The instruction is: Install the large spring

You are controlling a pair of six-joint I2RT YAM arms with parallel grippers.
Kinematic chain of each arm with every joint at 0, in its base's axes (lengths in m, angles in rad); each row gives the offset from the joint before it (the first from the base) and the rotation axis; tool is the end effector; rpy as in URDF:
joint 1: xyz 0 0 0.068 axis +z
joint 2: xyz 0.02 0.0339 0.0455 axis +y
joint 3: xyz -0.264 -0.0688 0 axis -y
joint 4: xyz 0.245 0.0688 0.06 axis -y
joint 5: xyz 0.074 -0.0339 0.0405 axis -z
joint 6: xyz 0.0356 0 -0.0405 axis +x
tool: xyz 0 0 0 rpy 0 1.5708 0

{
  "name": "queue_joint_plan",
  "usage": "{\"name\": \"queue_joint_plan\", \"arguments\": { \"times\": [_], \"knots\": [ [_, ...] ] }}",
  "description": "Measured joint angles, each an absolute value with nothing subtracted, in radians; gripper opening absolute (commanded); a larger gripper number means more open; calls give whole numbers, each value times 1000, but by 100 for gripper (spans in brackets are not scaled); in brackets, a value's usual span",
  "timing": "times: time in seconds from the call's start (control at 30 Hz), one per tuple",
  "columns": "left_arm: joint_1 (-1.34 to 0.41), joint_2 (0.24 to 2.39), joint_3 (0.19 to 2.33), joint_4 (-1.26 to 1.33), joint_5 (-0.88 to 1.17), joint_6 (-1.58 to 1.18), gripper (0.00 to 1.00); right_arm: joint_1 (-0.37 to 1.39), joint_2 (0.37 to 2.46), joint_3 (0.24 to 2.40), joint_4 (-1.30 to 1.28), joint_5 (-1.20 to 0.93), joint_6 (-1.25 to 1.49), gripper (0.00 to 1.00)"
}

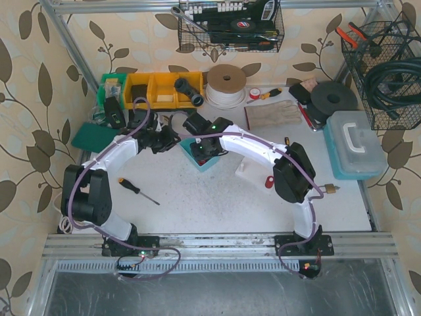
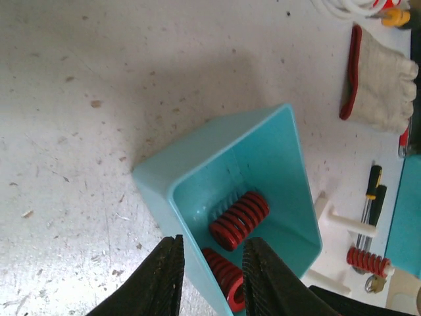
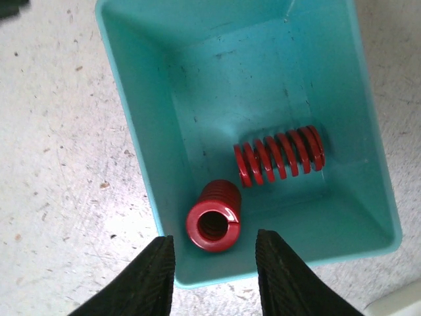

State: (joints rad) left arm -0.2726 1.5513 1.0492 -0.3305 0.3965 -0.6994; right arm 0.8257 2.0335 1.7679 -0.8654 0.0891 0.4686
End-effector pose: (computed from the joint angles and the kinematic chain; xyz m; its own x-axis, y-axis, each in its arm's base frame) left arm 0.3145 -0.1022 0.2331 -0.8661 -0.3744 -0.3311 -0.0770 0.7545 -0.6518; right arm 0.2984 0.3188 0.2443 -0.8664 -0.2758 -0.4162 -0.3532 0.9278 0.1205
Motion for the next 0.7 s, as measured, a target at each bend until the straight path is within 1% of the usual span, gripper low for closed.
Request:
{"name": "queue_joint_plan", "arguments": {
  "times": [0.13, 0.33, 0.7],
  "knots": [
    [-248, 1555, 1049, -311, 407, -712, 30, 825, 2038, 1768, -872, 89, 445, 29],
    [-246, 1566, 1049, -276, 448, -733, 30, 822, 2048, 1769, -873, 72, 396, 25],
    [-246, 1584, 1041, -251, 474, -756, 30, 797, 2102, 1779, -891, 45, 354, 23]
  ]
}}
